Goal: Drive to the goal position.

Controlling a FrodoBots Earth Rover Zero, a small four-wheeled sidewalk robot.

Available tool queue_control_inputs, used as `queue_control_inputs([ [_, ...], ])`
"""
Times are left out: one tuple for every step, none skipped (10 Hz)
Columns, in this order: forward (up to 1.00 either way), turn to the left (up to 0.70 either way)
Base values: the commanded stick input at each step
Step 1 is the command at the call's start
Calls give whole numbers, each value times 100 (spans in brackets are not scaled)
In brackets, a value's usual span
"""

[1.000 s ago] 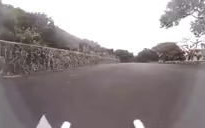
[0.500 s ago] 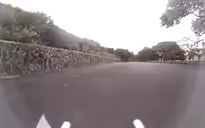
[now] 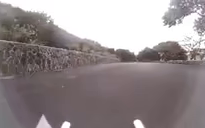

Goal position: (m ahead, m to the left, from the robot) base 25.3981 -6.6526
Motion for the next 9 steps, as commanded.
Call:
queue_control_inputs([
  [70, 0],
  [70, 0],
  [70, 0],
  [70, 0],
  [70, 0],
  [70, 0],
  [70, 0],
  [70, 0],
  [70, 0],
])
